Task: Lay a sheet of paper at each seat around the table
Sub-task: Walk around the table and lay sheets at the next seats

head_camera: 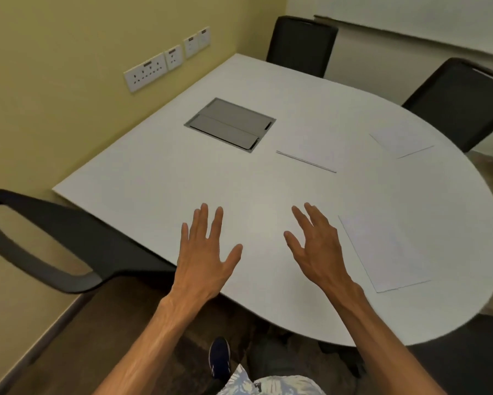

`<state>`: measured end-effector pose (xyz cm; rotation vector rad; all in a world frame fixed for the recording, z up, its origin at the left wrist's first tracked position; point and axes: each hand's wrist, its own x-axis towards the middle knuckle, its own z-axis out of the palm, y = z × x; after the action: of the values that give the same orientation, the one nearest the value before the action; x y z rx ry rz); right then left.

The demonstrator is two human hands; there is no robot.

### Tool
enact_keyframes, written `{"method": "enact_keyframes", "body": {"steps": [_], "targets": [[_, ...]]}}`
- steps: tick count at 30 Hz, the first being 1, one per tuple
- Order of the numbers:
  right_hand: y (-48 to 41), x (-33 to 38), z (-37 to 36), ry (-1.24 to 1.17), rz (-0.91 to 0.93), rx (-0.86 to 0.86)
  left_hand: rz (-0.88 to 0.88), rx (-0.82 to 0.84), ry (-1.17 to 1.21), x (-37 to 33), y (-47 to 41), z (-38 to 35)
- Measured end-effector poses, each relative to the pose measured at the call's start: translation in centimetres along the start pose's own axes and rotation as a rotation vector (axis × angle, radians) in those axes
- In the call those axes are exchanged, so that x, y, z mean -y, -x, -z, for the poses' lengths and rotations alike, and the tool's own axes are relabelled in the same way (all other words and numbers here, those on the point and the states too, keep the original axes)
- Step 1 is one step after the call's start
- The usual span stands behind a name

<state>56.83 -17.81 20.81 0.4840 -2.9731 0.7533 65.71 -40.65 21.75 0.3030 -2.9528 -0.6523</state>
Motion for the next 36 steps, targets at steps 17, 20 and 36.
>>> {"method": "enact_keyframes", "body": {"steps": [17, 20, 36], "targets": [[-12.1, -5.5, 0.3, -0.010, -0.240, -0.117, -0.286, 0.065, 0.178, -4.0, -20.0, -3.3], [-16.2, -8.4, 0.2, -0.015, -0.272, -0.119, -0.290, 0.087, 0.248, -4.9, -25.5, -5.4], [-37.9, -28.4, -7.5, -0.376, -0.710, -0.071, 0.198, 0.338, 0.582, -5.0, -53.2, -25.6]]}}
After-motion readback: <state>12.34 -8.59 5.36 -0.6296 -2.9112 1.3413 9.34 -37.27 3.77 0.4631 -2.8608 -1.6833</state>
